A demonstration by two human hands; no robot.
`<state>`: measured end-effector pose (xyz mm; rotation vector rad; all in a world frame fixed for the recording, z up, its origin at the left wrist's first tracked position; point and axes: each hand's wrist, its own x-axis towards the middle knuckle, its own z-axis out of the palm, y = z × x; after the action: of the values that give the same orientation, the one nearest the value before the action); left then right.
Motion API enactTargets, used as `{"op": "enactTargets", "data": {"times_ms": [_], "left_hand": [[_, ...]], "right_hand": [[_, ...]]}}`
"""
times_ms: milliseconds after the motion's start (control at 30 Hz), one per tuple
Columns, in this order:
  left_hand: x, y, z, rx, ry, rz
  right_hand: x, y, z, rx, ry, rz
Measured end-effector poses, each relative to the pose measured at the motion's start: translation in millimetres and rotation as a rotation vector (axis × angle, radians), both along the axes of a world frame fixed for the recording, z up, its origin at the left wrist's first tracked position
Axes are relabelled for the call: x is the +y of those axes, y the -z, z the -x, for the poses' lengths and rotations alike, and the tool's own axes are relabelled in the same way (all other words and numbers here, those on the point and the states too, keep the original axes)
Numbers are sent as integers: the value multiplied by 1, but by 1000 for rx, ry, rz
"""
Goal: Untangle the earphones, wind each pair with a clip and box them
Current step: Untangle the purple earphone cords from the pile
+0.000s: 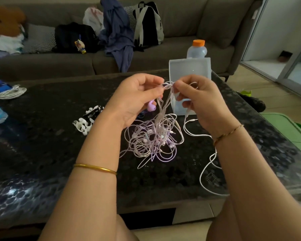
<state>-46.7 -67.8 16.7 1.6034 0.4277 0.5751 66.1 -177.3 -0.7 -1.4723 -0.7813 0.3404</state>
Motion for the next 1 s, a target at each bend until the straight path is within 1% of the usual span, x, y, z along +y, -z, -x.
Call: {"op": "enactTargets", "data": {"times_ms": [100,200,267,300,367,433,533,600,633,700,733,767,800,867,933,1000], "left_hand": [[4,0,4,23,11,-13],[5,0,4,24,-83,-156],[4,2,1,41,-140,-262],[3,3,0,51,-150,-282],[1,4,-1,69,-118,-314],[0,5,-2,92,-91,-405],[0,7,-5,111,-138,-469],[-1,8,-6,163,-130,-436],[-2,9,-7,194,-118,-393],[-2,12,-9,233,-118,-277],[-2,13,-10,244,-135,-231],[-1,14,-11,256,-158,-203],[0,15,-11,265,-180,-187],[1,16,-12,260,-211,-155],[0,16,-12,243,-205,-139],[-2,16,-12,234,-186,-131]], "right_hand": [[1,2,0,141,-71,-44],[4,3,1,241,-161,-58],[4,4,1,249,-156,-43],[4,4,1,247,-145,-32],[5,4,1,241,-131,-20],[5,4,0,252,-138,-20],[4,3,0,245,-170,11],[5,5,0,168,-109,76],[7,7,-2,74,-27,133],[12,15,-6,-188,173,261],[13,16,-7,-286,258,295],[12,15,-7,-342,314,285],[10,13,-6,-368,330,245],[7,7,-3,-401,261,170],[7,4,4,-467,161,202],[9,7,8,-541,148,262]]}}
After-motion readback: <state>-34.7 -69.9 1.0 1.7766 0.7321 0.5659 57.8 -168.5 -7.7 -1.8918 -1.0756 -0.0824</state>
